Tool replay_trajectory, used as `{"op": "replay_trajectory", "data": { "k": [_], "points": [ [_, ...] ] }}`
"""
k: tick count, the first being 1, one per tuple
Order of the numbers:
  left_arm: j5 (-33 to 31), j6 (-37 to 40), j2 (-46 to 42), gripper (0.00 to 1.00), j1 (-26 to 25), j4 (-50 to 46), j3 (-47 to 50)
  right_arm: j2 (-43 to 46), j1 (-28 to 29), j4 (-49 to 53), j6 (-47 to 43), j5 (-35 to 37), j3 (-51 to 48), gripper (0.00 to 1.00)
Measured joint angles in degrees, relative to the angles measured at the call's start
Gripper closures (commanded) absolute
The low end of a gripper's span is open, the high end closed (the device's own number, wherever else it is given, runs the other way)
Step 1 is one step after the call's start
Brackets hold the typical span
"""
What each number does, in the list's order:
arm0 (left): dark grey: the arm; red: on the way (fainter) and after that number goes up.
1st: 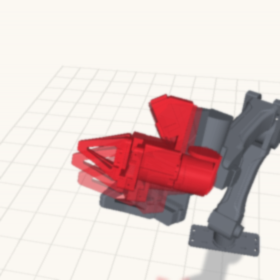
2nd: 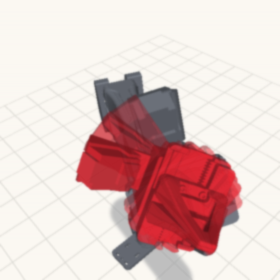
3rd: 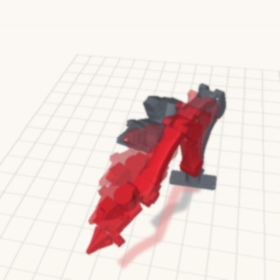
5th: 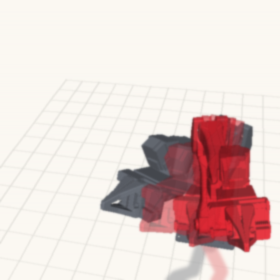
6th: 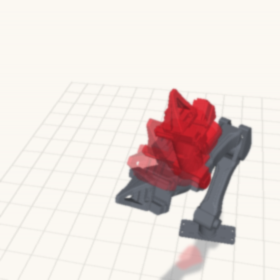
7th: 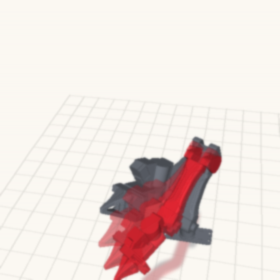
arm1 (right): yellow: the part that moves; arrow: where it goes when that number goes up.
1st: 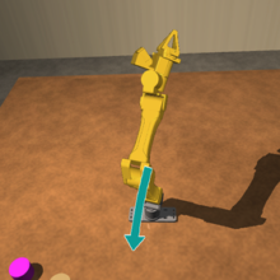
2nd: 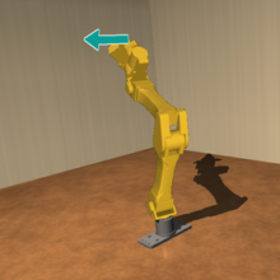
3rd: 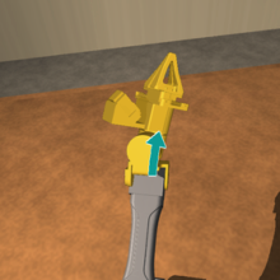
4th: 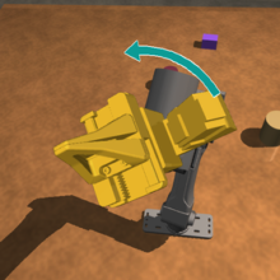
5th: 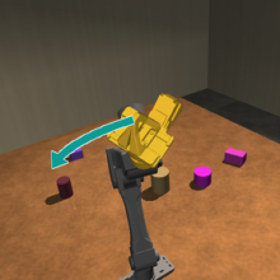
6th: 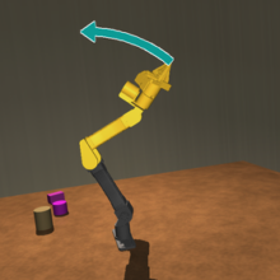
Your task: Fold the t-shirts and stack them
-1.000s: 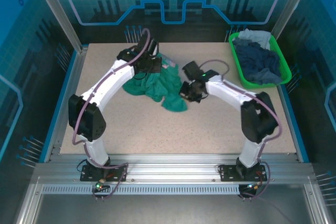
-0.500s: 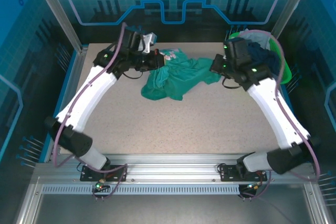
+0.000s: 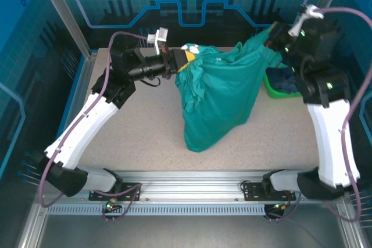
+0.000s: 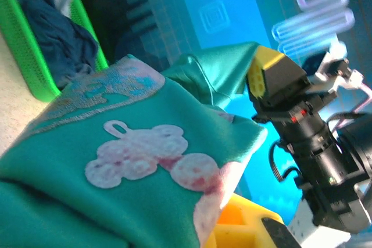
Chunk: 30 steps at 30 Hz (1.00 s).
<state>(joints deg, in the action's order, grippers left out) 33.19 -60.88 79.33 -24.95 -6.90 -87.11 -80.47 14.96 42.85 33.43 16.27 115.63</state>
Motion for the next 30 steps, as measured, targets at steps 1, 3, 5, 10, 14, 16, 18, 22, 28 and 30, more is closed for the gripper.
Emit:
{"op": "replay_trajectory", "data": {
  "k": [1, 3, 5, 10, 14, 16, 18, 22, 28, 30],
  "points": [
    [-0.33, -1.38, 1.14, 0.92, 1.81, 0.63, 0.74, -3.72, 0.09, -0.31, 0.17, -1.18, 2.71, 1.00],
    [-2.12, -3.30, 3.87, 0.70, 6.88, 0.28, 3.56, -16.41, 0.48, 0.35, 0.63, -5.05, 13.70, 0.84],
    [-5.31, -3.30, 6.16, 0.55, 11.45, -2.67, 6.21, -31.52, 1.31, 3.02, 1.29, -8.92, 27.56, 0.59],
    [-16.96, 2.69, 8.28, 0.37, 18.75, -18.21, 8.50, -54.77, 4.57, 14.03, 2.67, -13.99, 43.34, 0.40],
    [-20.24, 7.54, 5.46, 0.37, 18.45, -24.24, 11.72, -48.17, 7.98, 15.26, 4.39, -15.39, 22.60, 0.40],
    [-20.33, 9.09, 2.93, 0.37, 18.23, -26.29, 16.28, -38.47, 9.55, 12.59, 6.43, -16.41, 4.22, 0.40],
    [-20.37, 11.61, 2.10, 0.37, 17.99, -29.55, 20.02, -28.81, 10.54, 11.30, 9.49, -18.14, -11.21, 0.42],
    [-21.64, 17.99, 4.61, 0.37, 15.41, -32.89, 21.84, -15.65, 10.56, 6.56, 16.52, -22.08, -33.00, 0.42],
    [-25.03, 28.06, 17.00, 0.44, 7.89, -31.95, 14.78, -15.98, 14.97, -1.20, 26.80, -28.41, -48.85, 0.43],
    [-26.75, 30.03, 21.29, 0.44, 7.08, -31.19, 12.35, -18.40, 16.22, -2.99, 28.89, -30.03, -49.48, 0.44]
  ]
}}
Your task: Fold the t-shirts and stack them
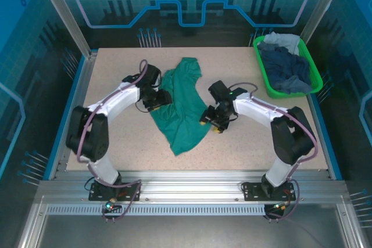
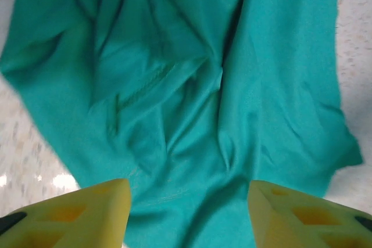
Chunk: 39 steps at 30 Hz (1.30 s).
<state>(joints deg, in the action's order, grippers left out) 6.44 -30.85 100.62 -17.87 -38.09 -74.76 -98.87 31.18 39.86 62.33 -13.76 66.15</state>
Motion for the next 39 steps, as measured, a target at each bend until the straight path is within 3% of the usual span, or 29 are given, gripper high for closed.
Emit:
{"op": "replay_trajectory", "data": {
  "k": [7, 10, 12, 14, 17, 18, 22, 27, 34, 35, 38, 39],
  "points": [
    [-7.96, 5.81, 8.90, 0.42, 0.55, -0.92, -4.44, -5.88, 3.06, -3.10, 5.22, -2.43, 1.31, 0.44],
    [-8.35, 7.08, 9.88, 0.46, 0.83, -0.90, -4.79, -7.48, 3.72, -3.26, 6.78, -3.26, 1.66, 0.46],
    [-8.04, 7.50, 10.97, 0.53, 0.87, -0.63, -5.57, -8.48, 3.69, -3.26, 7.41, -3.45, 1.90, 0.48],
    [-7.61, 7.74, 12.26, 0.67, 0.87, 0.02, -6.45, -9.75, 3.69, -2.97, 7.91, -3.45, 2.54, 0.50],
    [-6.80, 7.54, 13.60, 0.98, 0.87, 0.83, -7.02, -10.88, 3.67, -2.25, 8.66, -3.85, 3.54, 0.64],
    [-6.60, 7.45, 13.90, 1.00, 0.87, 0.90, -7.28, -11.08, 3.65, -2.19, 8.59, -3.87, 3.78, 0.71],
    [-6.64, 7.39, 14.10, 1.00, 0.87, 1.27, -7.56, -11.63, 3.23, -0.94, 8.35, -2.93, 4.37, 1.00],
    [-6.62, 5.42, 10.73, 1.00, 2.10, 2.29, -6.47, -11.34, 0.09, 3.15, 4.96, 2.54, 6.12, 1.00],
    [-4.52, -1.05, -4.83, 1.00, 8.55, 5.11, -0.42, -6.56, -8.70, 8.57, -2.99, 10.10, 8.79, 1.00],
    [-3.82, -1.90, -6.25, 0.97, 9.31, 5.42, 0.13, -6.21, -9.77, 8.87, -4.07, 10.80, 9.16, 1.00],
    [-1.31, -2.62, -6.88, 0.66, 9.42, 6.16, 0.37, -6.01, -11.82, 9.66, -6.99, 11.96, 9.70, 1.00],
    [-0.74, -2.49, -6.40, 0.61, 8.94, 6.25, 0.37, -6.03, -12.17, 9.92, -7.67, 12.07, 9.75, 1.00]
  ]
}}
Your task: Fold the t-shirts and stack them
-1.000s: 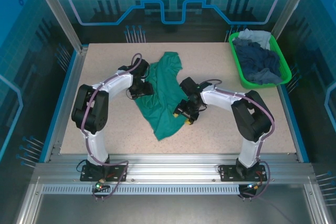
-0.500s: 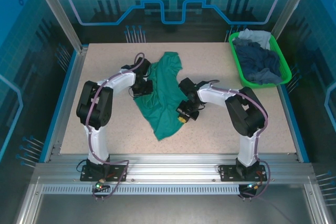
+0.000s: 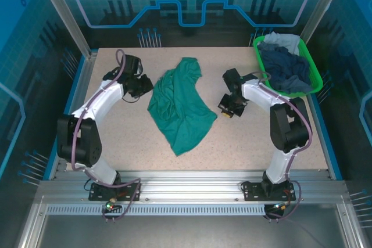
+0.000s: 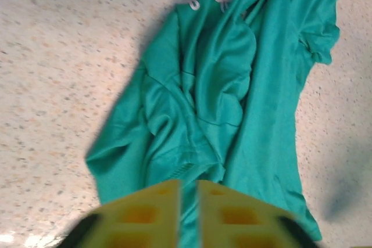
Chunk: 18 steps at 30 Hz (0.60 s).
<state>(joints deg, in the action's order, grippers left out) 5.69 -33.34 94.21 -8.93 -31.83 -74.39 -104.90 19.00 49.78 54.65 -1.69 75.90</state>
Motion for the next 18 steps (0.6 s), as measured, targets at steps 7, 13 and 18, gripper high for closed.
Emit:
{"op": "replay_trajectory", "data": {
  "k": [7, 13, 18],
  "points": [
    [-0.22, 2.60, 9.53, 0.49, -7.19, -2.47, -2.73, 0.00, 2.91, 1.75, -1.36, 0.11, 2.12, 0.64],
    [-4.48, 5.31, 18.56, 0.49, -8.35, -5.62, -10.73, 0.00, 9.27, 1.38, 0.72, -2.32, 2.05, 0.53],
    [-7.23, 6.54, 21.97, 0.51, -8.35, -7.37, -14.49, -0.63, 9.44, 0.17, 2.45, -4.00, 1.95, 0.50]
  ]
}}
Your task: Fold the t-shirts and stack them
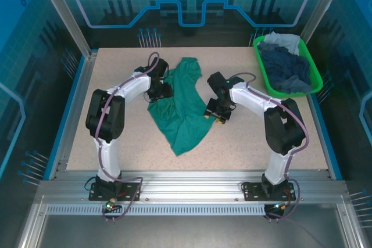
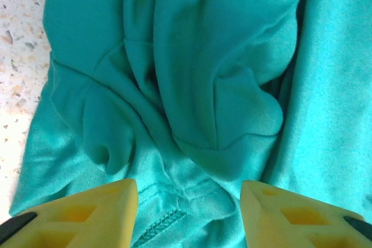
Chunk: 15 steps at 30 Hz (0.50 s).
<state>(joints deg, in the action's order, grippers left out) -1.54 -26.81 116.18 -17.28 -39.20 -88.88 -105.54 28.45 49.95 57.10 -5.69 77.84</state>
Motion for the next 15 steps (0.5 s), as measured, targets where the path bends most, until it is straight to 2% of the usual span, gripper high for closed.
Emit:
{"op": "replay_trajectory", "data": {
  "k": [12, 15],
  "points": [
    [-1.22, 0.22, 2.91, 0.55, -1.92, -2.10, -1.16, -3.80, 0.00, -0.55, 2.51, -1.01, 0.02, 0.47],
    [-1.22, 0.33, 2.93, 0.65, -2.19, -2.25, -0.44, -5.11, 0.00, -0.55, 2.84, -1.09, 0.20, 0.47]
  ]
}}
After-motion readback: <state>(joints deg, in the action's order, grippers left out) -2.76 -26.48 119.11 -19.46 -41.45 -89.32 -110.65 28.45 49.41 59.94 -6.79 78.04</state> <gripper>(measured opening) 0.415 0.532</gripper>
